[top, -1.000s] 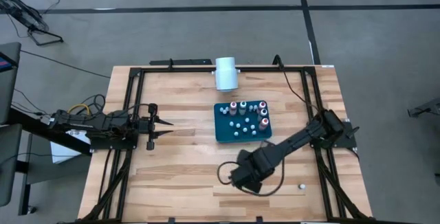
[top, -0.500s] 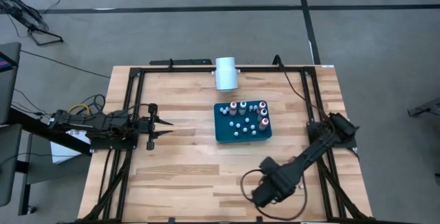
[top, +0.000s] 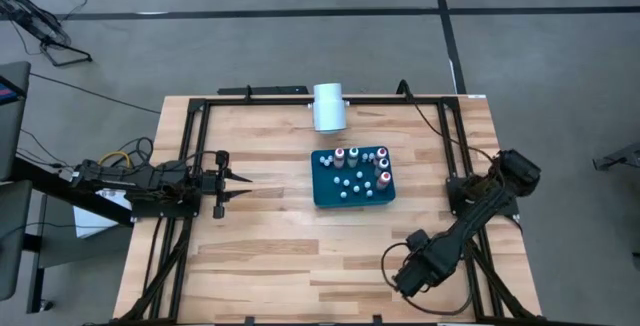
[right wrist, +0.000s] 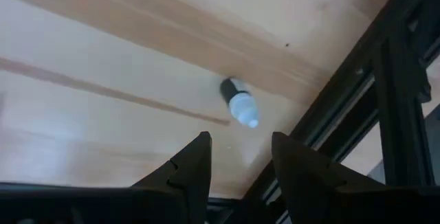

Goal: Pick & Place food coloring
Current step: Put the small black food coloring bottle into the blue bin

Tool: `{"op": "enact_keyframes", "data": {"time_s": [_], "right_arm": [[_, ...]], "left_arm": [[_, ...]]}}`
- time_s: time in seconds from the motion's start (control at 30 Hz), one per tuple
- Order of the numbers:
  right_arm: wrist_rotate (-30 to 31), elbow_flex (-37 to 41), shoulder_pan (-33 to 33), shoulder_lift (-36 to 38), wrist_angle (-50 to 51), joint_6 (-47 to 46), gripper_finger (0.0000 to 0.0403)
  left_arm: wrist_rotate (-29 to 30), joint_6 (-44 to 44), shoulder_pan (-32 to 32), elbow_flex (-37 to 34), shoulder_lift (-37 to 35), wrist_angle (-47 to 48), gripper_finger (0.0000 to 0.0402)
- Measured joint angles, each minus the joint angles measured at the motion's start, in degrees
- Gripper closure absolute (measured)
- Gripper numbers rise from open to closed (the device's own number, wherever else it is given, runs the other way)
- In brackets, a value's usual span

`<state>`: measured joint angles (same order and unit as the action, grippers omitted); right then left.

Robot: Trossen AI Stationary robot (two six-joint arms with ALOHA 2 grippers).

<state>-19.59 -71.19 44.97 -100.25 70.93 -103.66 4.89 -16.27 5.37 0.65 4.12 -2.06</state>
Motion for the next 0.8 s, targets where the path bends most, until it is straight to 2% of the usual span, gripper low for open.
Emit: {"op": "enact_keyframes", "data": {"time_s": [0.33, 0.6, 0.8], "right_arm": [[-3.3, 11.0, 0.4, 4.3, -9.6, -3.2, 0.0249], [-4.5, 15.2, 1.2, 4.4, -16.7, -4.4, 0.0238], [-4.5, 16.7, 1.3, 4.4, -17.4, -4.4, 0.0239]], "left_arm": [[0.0, 0.0, 0.0, 0.0, 0.0, 0.0, 0.0297], [0.0, 0.0, 0.0, 0.0, 0.0, 0.0, 0.0297], [0.0, 0.0, 0.0, 0.0, 0.0, 0.0, 0.0297]]}}
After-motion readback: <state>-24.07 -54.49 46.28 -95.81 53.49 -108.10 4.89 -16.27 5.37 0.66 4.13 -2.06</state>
